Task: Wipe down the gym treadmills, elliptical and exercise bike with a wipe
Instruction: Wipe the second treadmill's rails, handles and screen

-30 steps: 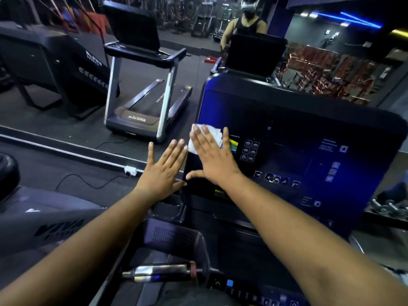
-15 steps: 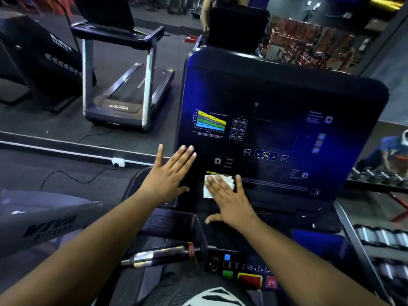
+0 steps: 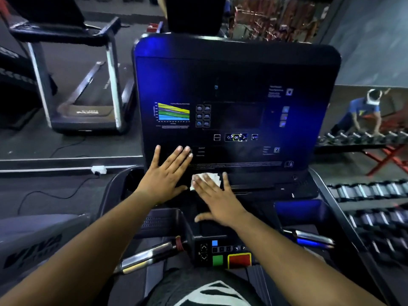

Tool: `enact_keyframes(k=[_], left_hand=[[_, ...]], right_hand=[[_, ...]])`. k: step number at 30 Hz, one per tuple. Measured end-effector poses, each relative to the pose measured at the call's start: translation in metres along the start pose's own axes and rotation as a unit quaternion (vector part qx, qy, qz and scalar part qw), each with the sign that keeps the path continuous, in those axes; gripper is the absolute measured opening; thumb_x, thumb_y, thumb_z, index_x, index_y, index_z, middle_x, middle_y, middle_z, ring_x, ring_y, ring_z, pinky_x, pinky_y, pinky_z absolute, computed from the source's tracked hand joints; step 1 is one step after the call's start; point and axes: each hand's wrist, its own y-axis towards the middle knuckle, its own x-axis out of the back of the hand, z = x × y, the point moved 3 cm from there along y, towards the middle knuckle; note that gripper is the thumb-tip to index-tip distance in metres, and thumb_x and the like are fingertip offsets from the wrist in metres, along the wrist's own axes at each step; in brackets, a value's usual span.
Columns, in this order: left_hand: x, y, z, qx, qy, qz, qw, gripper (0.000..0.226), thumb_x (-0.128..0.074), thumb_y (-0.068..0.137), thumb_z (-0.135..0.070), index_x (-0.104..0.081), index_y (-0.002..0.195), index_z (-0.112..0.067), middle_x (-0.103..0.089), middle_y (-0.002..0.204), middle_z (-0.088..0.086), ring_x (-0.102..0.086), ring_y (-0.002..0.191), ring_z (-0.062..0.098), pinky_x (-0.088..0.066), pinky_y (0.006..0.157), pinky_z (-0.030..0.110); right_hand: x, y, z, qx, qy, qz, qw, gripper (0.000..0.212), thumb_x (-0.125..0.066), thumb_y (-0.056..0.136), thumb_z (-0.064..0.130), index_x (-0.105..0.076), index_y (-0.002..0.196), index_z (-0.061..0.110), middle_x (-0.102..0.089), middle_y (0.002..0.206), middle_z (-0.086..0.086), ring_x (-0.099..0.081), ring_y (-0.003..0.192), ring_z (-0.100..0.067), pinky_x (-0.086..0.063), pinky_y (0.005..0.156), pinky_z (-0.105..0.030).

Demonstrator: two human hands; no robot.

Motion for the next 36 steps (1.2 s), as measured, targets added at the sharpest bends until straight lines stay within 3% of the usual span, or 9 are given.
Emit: enact_keyframes(k=[5,9,11,14,18,26,31,34,36], left_hand=[[-0.003,0.019,-0.024,-0.028,0.007,0.013,1.0,0.096,-0.053,0.095,-0.061,-0.004,0.163,-0.015,0.008,0.17,0.005,0.006,0.157,0.021,0.007,0.121,0.067],[-0.006,0.036,-0.049,-0.06,0.015,0.022,0.998,0.084,-0.039,0.102,-0.058,0.001,0.163,-0.016,0.013,0.169,0.005,0.012,0.156,0.021,0.01,0.12,0.067],[-0.007,0.045,-0.062,-0.082,0.015,0.017,0.996,0.081,-0.036,0.103,-0.057,0.0,0.163,-0.016,0.012,0.17,0.005,0.011,0.156,0.021,0.01,0.121,0.066],[-0.004,0.064,-0.085,-0.108,0.011,0.003,0.994,0.078,-0.037,0.104,-0.056,-0.007,0.164,-0.015,0.007,0.171,0.006,0.006,0.157,0.022,0.006,0.122,0.066],[-0.002,0.086,-0.11,-0.13,0.009,0.005,0.992,0.078,-0.034,0.104,-0.057,-0.006,0.163,-0.015,0.006,0.171,0.006,0.007,0.157,0.022,0.007,0.122,0.065],[0.002,0.126,-0.153,-0.134,0.03,0.033,0.99,0.079,-0.025,0.105,-0.055,0.014,0.16,-0.014,0.026,0.166,0.007,0.024,0.153,0.023,0.019,0.116,0.068],[0.0,0.134,-0.156,-0.134,0.025,-0.011,0.991,0.084,-0.041,0.099,-0.055,-0.006,0.164,-0.014,0.006,0.171,0.007,0.003,0.158,0.022,0.009,0.118,0.07],[0.001,0.144,-0.162,-0.131,0.028,-0.027,0.991,0.088,-0.049,0.095,-0.057,-0.013,0.163,-0.014,0.0,0.172,0.007,-0.003,0.158,0.022,0.007,0.118,0.071],[0.002,0.149,-0.168,-0.127,0.035,-0.032,0.991,0.09,-0.049,0.095,-0.06,-0.013,0.163,-0.014,0.001,0.172,0.007,-0.003,0.158,0.022,0.008,0.118,0.072]], right_hand=[[-0.008,-0.048,-0.048,-0.053,-0.015,0.041,0.998,0.107,-0.022,0.082,0.087,0.0,0.163,0.02,0.004,0.171,0.003,0.005,0.157,-0.017,0.01,0.114,-0.073],[-0.015,-0.091,-0.087,-0.154,0.011,0.081,0.985,0.108,-0.017,0.081,0.088,-0.004,0.163,0.019,-0.006,0.171,0.001,0.011,0.156,-0.014,0.003,0.114,-0.075],[-0.017,-0.103,-0.101,-0.212,0.033,0.089,0.973,0.11,-0.014,0.079,0.09,0.004,0.162,0.021,0.006,0.17,0.002,0.015,0.155,-0.013,0.002,0.114,-0.076],[-0.014,-0.114,-0.128,-0.302,0.07,0.048,0.95,0.114,-0.008,0.076,0.093,0.022,0.157,0.02,0.031,0.164,0.004,0.027,0.151,-0.014,0.017,0.114,-0.069],[-0.008,-0.113,-0.156,-0.427,0.216,-0.035,0.877,0.118,-0.018,0.078,0.092,0.031,0.153,0.017,0.039,0.16,0.0,0.035,0.148,-0.018,0.015,0.116,-0.067],[-0.031,-0.13,-0.16,-0.394,0.183,-0.022,0.9,0.12,-0.008,0.076,0.096,0.026,0.156,0.014,0.037,0.162,-0.002,0.032,0.15,-0.019,0.006,0.116,-0.073],[-0.014,-0.117,-0.194,-0.43,0.209,-0.091,0.873,0.125,-0.018,0.077,0.095,0.027,0.154,0.008,0.035,0.162,-0.01,0.033,0.15,-0.024,0.007,0.118,-0.07],[-0.018,-0.11,-0.183,-0.365,0.186,-0.079,0.909,0.127,-0.024,0.076,0.094,0.024,0.155,0.007,0.033,0.163,-0.012,0.027,0.152,-0.028,0.012,0.117,-0.068],[-0.03,-0.118,-0.176,-0.306,0.139,-0.07,0.939,0.125,-0.023,0.076,0.094,0.019,0.158,0.01,0.025,0.166,-0.009,0.017,0.155,-0.028,0.003,0.117,-0.073]])
